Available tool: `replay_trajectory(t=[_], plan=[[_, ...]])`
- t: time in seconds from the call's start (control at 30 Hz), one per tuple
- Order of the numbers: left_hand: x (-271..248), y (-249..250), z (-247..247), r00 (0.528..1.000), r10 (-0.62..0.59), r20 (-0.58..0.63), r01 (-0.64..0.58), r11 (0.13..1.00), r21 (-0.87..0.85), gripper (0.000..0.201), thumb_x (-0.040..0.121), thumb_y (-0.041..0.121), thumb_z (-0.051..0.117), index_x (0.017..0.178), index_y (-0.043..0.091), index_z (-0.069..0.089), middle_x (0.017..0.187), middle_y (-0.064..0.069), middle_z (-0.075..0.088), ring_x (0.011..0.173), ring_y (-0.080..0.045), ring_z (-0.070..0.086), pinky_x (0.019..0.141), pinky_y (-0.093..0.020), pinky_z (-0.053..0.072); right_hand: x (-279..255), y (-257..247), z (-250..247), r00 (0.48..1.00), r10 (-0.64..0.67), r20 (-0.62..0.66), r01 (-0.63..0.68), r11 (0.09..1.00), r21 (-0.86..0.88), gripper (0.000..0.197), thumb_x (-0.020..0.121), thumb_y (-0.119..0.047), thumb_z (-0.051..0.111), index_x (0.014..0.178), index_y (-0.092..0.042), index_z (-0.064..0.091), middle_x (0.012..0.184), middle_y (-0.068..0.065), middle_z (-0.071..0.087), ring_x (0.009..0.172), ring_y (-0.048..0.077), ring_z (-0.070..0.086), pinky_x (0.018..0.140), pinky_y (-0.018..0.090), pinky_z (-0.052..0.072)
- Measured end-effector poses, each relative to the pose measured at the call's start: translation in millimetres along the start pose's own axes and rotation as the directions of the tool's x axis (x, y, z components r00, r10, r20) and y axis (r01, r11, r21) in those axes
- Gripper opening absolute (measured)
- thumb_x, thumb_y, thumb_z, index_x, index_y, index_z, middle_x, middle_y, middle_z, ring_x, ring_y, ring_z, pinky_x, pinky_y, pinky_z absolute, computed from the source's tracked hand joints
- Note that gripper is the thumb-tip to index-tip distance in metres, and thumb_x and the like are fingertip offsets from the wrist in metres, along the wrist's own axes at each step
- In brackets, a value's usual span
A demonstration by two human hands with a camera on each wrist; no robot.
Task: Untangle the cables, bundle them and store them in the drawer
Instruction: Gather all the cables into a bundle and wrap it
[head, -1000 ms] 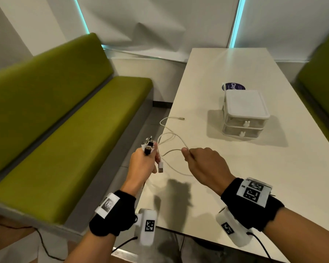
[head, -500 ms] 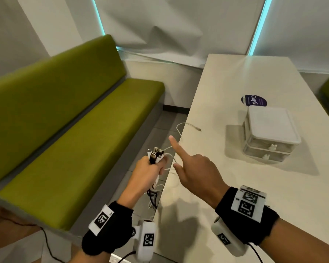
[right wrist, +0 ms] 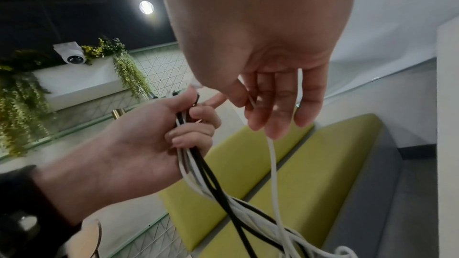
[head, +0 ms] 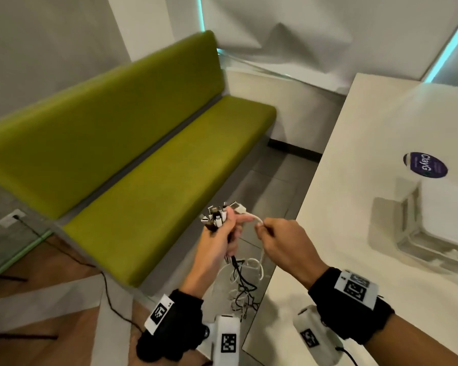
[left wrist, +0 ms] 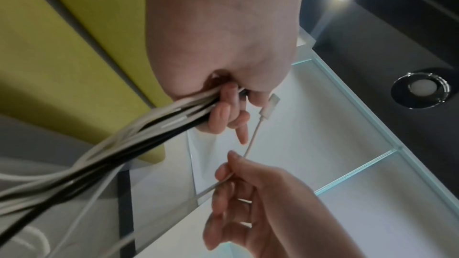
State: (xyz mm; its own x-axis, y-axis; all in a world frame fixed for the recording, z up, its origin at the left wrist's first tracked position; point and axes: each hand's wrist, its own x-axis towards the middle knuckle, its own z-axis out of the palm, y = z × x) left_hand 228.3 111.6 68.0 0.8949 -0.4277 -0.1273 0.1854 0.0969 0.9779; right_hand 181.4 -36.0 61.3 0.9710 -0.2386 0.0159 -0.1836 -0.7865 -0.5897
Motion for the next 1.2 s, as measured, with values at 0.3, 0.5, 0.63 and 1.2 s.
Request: replay_trajectory(t=[0.3, 0.5, 0.63, 1.2], plan=[[-10, 8, 15, 0.988, 0.032, -0.153, -0.033, 0.999, -0.004, 0.033, 0.095, 0.026, 0.053, 0.082, -0.004, 0.06, 0.046, 0.012, 0.048, 0.045, 0.0, 0.042, 0.047, -0.015, 0.036, -14, -26, 8, 0.972, -0.171, 0.163, 0.194, 0.971, -0.14, 0.033, 0.097, -0.035, 0.034, 0.101, -0.021, 0.063, 0.086, 0.015, 0.07, 0.081, 0.038, 0.064, 0.064, 0.041, 0.045], [-18, 0, 12, 0.967, 0.115, -0.226, -0.081, 0.985, 0.154, 0.042, 0.095, 0.041, 0.051, 0.065, 0.012, 0.05, 0.056, 0.008, 0.05, 0.055, -0.005, 0.047, 0.058, -0.018, 0.039, -7, -25, 1, 0.921, -0.23, 0.314, 0.298, 0.936, -0.188, 0.036, 0.099, -0.04, 0.039, 0.096, -0.015, 0.065, 0.092, 0.011, 0.062, 0.09, 0.033, 0.059, 0.077, 0.043, 0.049], [-18, 3, 13, 0.977, 0.177, -0.118, -0.148, 0.965, 0.217, 0.042, 0.096, 0.038, 0.052, 0.087, -0.003, 0.056, 0.063, 0.004, 0.05, 0.063, -0.007, 0.05, 0.071, -0.031, 0.048, -10, -35, -13, 0.886, -0.226, 0.406, 0.213, 0.974, 0.076, 0.012, 0.083, -0.03, 0.066, 0.093, -0.024, 0.063, 0.103, 0.005, 0.063, 0.098, 0.023, 0.059, 0.089, 0.035, 0.046], [-12, 42, -11, 0.99, 0.058, 0.131, -0.119, 0.84, 0.529, 0.06, 0.073, 0.085, 0.046, 0.119, 0.048, 0.056, 0.122, 0.022, 0.062, 0.128, -0.002, 0.046, 0.11, -0.04, 0.036, -25, -72, 2, 0.888, -0.194, 0.417, 0.001, 0.907, 0.422, 0.024, 0.097, -0.01, 0.045, 0.083, -0.023, 0.06, 0.077, -0.016, 0.048, 0.072, 0.004, 0.045, 0.068, 0.012, 0.039]])
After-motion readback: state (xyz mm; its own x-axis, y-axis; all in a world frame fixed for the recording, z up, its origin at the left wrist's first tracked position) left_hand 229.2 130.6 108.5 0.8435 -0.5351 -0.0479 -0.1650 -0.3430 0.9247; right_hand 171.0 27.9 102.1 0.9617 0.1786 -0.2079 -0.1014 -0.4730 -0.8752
